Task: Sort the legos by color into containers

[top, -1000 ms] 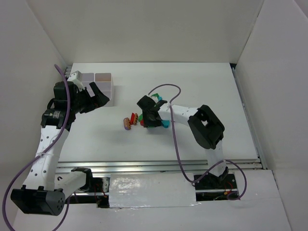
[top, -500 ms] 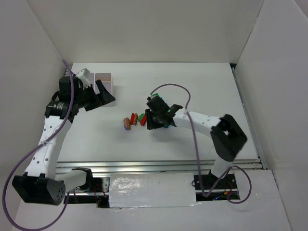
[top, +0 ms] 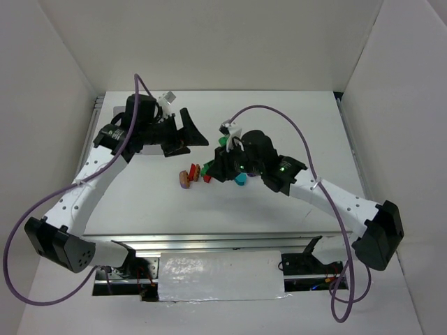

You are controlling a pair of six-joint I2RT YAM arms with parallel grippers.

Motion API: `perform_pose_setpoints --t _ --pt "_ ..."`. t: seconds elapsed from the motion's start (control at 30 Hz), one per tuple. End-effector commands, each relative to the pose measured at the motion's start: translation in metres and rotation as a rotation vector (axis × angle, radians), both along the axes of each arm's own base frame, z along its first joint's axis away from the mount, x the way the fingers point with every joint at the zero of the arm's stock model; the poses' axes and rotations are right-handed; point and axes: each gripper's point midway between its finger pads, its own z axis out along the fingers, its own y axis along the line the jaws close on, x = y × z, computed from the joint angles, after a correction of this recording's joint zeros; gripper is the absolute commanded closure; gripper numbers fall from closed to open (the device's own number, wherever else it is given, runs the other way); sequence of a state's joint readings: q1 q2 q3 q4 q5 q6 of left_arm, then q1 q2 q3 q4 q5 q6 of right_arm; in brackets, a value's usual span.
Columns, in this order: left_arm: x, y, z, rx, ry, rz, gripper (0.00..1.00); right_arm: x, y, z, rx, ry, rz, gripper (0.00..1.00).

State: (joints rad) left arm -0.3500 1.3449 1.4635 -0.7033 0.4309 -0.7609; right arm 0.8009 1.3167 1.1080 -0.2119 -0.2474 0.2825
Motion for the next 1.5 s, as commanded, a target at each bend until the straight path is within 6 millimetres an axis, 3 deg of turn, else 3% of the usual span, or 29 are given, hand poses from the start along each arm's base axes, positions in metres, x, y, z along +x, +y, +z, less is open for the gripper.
perform_pose_setpoints --t 0.0,0.1,0.23,0.27,0.5,0.53,0.6,0.63,0.7,0.73,0.83,0.87,0.9,0.93,0.97,1.0,1.03,1.1,1.13,1.17,1.2,1.23,1.27,1.4,1.47 --pt "-0.011 -0.027 0.027 -0.108 0.026 -0.051 0.03 0.001 -0.002 0.039 0.091 -0.123 -0.008 0.98" --pt "-0.02 -0.044 0.026 -0.101 0.042 -0.094 0.08 0.005 -0.006 0.047 0.08 -0.151 -0.028 0.98" --pt "-0.03 -0.061 0.007 -0.054 0.084 -0.131 0.16 0.007 -0.012 0.055 0.109 -0.184 -0.065 0.98" --pt "-0.031 -0.062 0.002 -0.047 0.097 -0.133 0.17 0.006 -0.014 0.065 0.137 -0.208 -0.072 0.98" --pt "-0.028 -0.065 0.005 -0.049 0.081 -0.127 0.29 0.009 -0.029 0.064 0.134 -0.237 -0.141 0.98" --pt "-0.028 -0.065 0.006 -0.048 0.078 -0.132 0.4 0.008 -0.031 0.068 0.147 -0.25 -0.142 0.98" --pt "-0.026 -0.068 0.006 -0.052 0.075 -0.142 0.49 0.007 -0.031 0.068 0.149 -0.254 -0.141 0.98" --pt "-0.029 -0.07 0.006 -0.063 0.08 -0.158 0.67 0.007 -0.032 0.067 0.144 -0.252 -0.142 0.98" --pt "-0.028 -0.076 0.012 -0.096 0.057 -0.182 0.75 0.007 -0.031 0.065 0.14 -0.249 -0.137 0.98" --pt "-0.032 -0.079 0.014 -0.119 0.059 -0.21 0.85 0.006 -0.031 0.067 0.145 -0.252 -0.133 0.98" --pt "-0.033 -0.085 0.024 -0.151 0.029 -0.248 1.0 0.005 -0.032 0.066 0.158 -0.249 -0.139 0.98" --pt "-0.033 -0.085 0.026 -0.152 0.02 -0.249 1.0 0.005 -0.032 0.063 0.156 -0.246 -0.143 0.98" --pt "-0.032 -0.085 0.031 -0.156 0.001 -0.255 1.0 0.006 -0.033 0.063 0.156 -0.244 -0.145 0.9" --pt "-0.032 -0.086 0.033 -0.155 -0.011 -0.261 1.0 0.006 -0.033 0.062 0.157 -0.241 -0.147 0.71" --pt "-0.027 -0.082 0.036 -0.135 -0.035 -0.235 1.0 0.007 -0.034 0.061 0.156 -0.237 -0.156 0.39" --pt "-0.02 -0.077 0.044 -0.107 -0.085 -0.217 1.0 0.006 -0.035 0.059 0.158 -0.226 -0.159 0.01" --pt "-0.017 -0.068 0.038 -0.053 -0.073 -0.181 1.0 0.005 -0.038 0.055 0.149 -0.211 -0.168 0.0" --pt "0.016 -0.039 0.035 0.079 -0.119 -0.029 1.0 0.001 -0.043 0.052 0.151 -0.192 -0.176 0.0" --pt "0.02 -0.022 0.025 0.146 -0.083 0.029 1.0 -0.002 -0.046 0.044 0.145 -0.171 -0.179 0.0" --pt "0.044 0.007 0.015 0.218 -0.072 0.15 1.0 -0.004 -0.049 0.041 0.146 -0.164 -0.184 0.0" --pt "0.054 0.023 0.013 0.248 -0.07 0.214 1.0 -0.009 -0.055 0.045 0.16 -0.168 -0.191 0.0" --pt "0.061 0.043 0.006 0.281 -0.038 0.293 1.0 -0.013 -0.06 0.036 0.16 -0.146 -0.201 0.0" --pt "0.078 0.076 -0.003 0.332 -0.026 0.407 1.0 -0.019 -0.066 0.041 0.183 -0.152 -0.212 0.0" --pt "0.115 0.144 -0.018 0.516 -0.052 0.659 1.0 -0.033 -0.08 0.028 0.186 -0.1 -0.228 0.0" --pt "0.134 0.165 -0.033 0.603 -0.039 0.727 1.0 -0.039 -0.088 0.024 0.177 -0.086 -0.243 0.0"
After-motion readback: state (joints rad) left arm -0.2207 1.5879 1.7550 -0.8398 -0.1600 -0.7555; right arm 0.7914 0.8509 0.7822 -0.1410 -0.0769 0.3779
